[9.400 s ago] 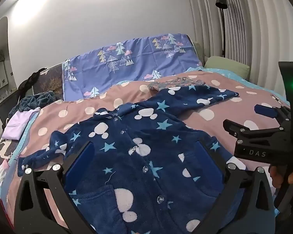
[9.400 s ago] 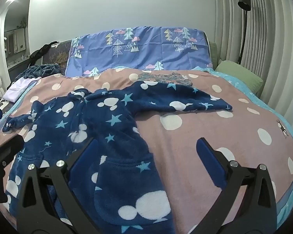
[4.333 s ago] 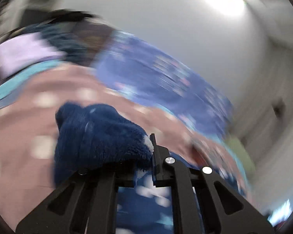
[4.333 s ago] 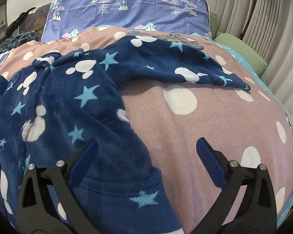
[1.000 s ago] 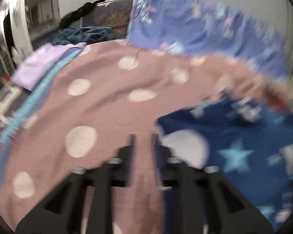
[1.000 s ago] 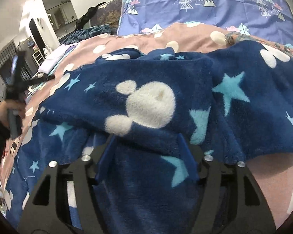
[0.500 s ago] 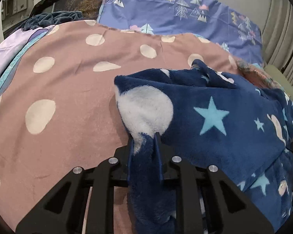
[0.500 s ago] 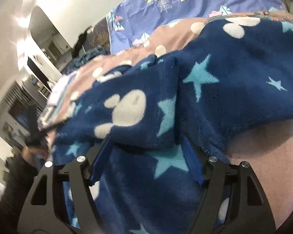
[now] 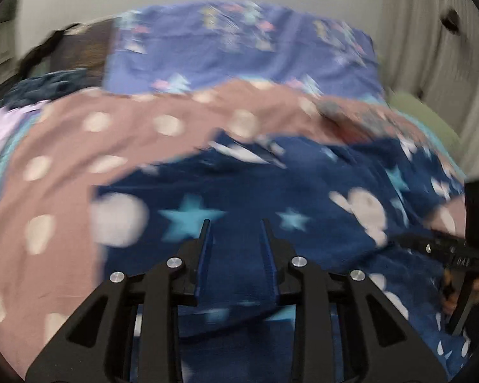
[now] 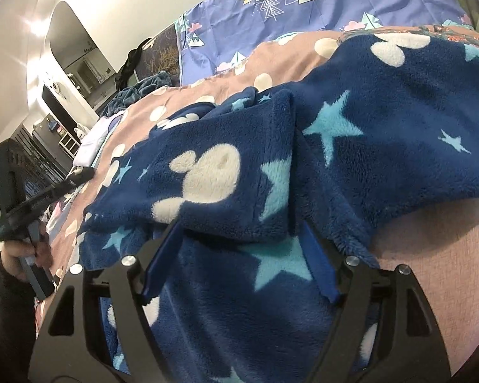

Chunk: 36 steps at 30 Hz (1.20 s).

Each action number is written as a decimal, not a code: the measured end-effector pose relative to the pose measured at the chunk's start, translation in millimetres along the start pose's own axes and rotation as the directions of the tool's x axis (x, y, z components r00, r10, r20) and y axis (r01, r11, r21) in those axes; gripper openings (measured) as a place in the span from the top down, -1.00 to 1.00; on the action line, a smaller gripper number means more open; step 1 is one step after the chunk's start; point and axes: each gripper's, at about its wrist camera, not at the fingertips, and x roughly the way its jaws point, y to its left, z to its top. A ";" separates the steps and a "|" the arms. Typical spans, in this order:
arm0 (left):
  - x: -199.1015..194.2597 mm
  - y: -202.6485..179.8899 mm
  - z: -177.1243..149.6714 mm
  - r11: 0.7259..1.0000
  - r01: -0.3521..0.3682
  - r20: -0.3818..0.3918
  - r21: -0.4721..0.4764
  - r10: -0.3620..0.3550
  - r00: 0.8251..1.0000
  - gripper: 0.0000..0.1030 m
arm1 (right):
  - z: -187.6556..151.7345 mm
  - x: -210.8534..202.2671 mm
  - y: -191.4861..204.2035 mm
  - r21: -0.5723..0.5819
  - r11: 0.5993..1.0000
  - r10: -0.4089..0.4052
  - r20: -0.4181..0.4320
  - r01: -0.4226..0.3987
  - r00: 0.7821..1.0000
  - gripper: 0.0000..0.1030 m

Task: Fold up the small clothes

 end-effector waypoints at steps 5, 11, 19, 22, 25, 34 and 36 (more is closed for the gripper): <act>39.1 -21.8 -31.6 0.994 -0.099 -0.048 0.049 0.101 0.994 0.30 | 2.8 -33.1 -9.8 0.094 0.995 -0.030 0.061 0.024 0.998 -0.29; 37.1 -7.9 -34.8 0.999 -0.049 -0.049 -0.011 0.049 0.998 0.29 | 27.7 -154.0 -100.8 0.378 0.904 -0.322 0.292 0.200 0.901 -0.29; 41.0 -21.3 -34.4 0.993 -0.114 -0.035 0.036 0.116 0.993 0.24 | 1.3 -208.8 -243.6 0.777 0.612 -0.463 0.204 0.145 0.863 -0.35; 41.7 -20.7 -33.5 0.993 -0.113 -0.037 0.034 0.114 0.993 0.23 | 8.2 -204.9 -257.2 0.787 0.604 -0.486 0.235 0.128 0.842 -0.34; 41.7 -8.2 -32.8 0.998 -0.045 -0.046 -0.033 0.043 0.998 0.22 | 24.3 -198.7 -265.8 0.793 0.575 -0.559 0.203 0.200 0.804 -0.20; 43.0 -9.6 -33.8 0.998 -0.052 -0.054 -0.024 0.051 0.997 0.22 | 42.6 -182.3 -227.9 0.757 0.652 -0.402 0.373 -0.025 0.836 0.82; 43.0 -9.5 -33.1 0.998 -0.052 -0.053 -0.024 0.051 0.997 0.22 | 62.7 -172.0 -175.3 0.635 0.769 -0.278 0.434 -0.072 0.857 0.83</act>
